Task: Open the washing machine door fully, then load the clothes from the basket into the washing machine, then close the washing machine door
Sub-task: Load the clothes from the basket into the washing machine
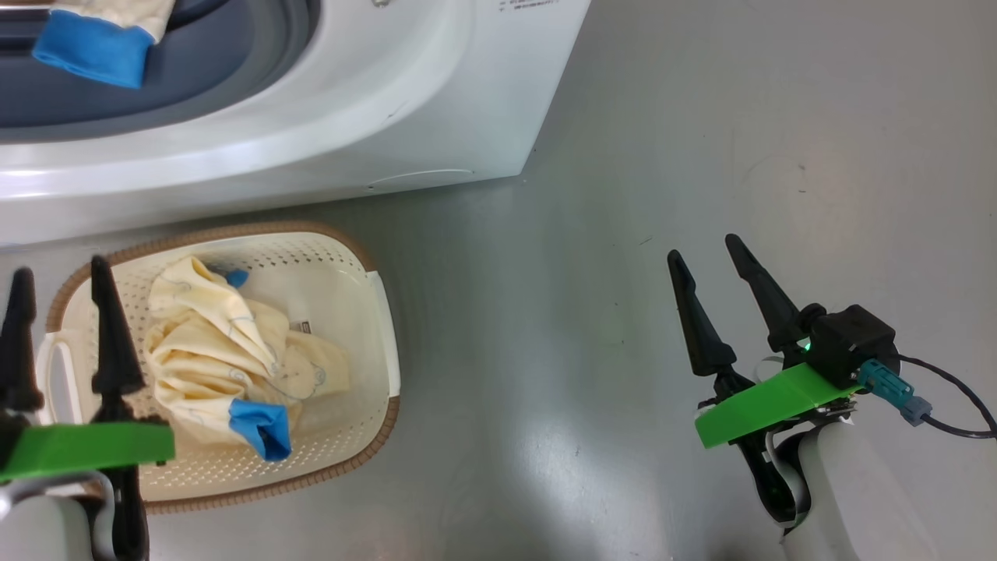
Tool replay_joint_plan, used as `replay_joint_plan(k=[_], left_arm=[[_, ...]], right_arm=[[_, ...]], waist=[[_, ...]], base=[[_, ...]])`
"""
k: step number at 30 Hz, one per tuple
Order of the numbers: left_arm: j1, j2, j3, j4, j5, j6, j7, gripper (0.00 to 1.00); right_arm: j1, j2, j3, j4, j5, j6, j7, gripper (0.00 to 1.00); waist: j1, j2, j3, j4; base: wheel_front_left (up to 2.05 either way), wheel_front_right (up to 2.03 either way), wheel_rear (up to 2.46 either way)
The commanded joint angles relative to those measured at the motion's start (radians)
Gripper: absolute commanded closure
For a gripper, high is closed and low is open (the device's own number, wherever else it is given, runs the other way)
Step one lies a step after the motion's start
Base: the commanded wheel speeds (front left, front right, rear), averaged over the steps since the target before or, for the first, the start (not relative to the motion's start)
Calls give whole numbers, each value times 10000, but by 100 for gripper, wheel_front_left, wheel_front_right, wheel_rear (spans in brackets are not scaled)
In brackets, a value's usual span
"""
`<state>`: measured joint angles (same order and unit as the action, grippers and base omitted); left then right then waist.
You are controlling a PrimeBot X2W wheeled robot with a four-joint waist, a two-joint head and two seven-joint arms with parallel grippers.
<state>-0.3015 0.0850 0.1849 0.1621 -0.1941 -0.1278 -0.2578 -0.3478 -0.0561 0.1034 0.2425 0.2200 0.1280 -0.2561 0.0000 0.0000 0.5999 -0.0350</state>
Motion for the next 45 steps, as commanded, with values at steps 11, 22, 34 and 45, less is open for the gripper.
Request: replay_joint_plan(k=[11,22,34,45], left_arm=[[1054,110,421,244,200,-28,-40,0],[1569,17,469,498,217,-28,-40,0],[1345,25,322,423,192,-29,-40,0],[278,443,-96,378,-337,-29,-40,0]], right_arm=[[164,59,289,-134,-56,27,-57,0],[179,59,305,-111,-52,27,-57,0],[191,59,310,-137,-19,27,-57,0],[168,59,354,-108,63,27,-57,0]], waist=[[0,0,25,-10],[0,0,12,-41],[0,0,2,-91],[0,0,-23,-134]], base=[[0,0,0],[0,0,0],[0,0,0],[0,0,0]])
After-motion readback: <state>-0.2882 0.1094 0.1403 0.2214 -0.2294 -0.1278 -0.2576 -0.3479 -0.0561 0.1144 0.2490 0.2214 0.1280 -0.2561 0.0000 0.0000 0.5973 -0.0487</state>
